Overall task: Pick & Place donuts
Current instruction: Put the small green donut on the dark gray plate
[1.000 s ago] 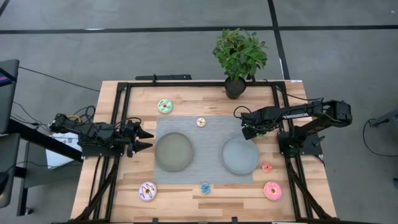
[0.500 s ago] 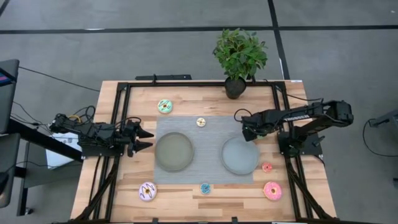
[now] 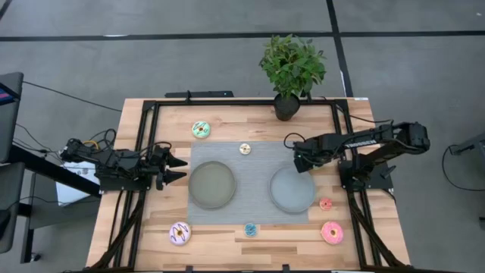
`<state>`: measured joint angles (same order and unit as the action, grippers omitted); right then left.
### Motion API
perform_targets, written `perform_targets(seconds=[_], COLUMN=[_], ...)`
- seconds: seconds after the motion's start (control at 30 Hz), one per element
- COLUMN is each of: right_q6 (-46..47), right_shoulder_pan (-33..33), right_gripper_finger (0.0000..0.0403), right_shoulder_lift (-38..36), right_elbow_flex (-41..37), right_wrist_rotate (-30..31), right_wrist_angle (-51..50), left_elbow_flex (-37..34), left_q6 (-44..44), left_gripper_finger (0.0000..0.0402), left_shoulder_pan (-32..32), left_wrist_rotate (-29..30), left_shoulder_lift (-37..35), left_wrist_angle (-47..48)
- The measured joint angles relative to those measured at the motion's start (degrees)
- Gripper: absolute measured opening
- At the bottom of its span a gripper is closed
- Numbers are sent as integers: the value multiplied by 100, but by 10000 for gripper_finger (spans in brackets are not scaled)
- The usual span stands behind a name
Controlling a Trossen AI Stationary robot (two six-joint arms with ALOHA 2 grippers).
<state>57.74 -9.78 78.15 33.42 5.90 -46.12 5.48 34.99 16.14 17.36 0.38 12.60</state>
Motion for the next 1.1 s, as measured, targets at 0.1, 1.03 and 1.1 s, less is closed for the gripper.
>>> perform_targets(seconds=[0.1,1.03,1.1], right_q6=[-127,-1738,-1897], right_shoulder_pan=[-9,157,357], right_gripper_finger=[185,177,176], right_shoulder_lift=[-14,-26,-26], right_elbow_flex=[64,1792,1844], right_wrist_rotate=[-81,-228,-335], right_wrist_angle=[57,319,823], left_elbow_flex=[0,0,2], left_q6=[-1,687,813], left_gripper_finger=[277,277,277], left_shoulder_pan=[1,0,0], left_wrist_rotate=[0,724,726], left_shoulder_lift=[-1,1,0], left_wrist_angle=[0,-2,-4])
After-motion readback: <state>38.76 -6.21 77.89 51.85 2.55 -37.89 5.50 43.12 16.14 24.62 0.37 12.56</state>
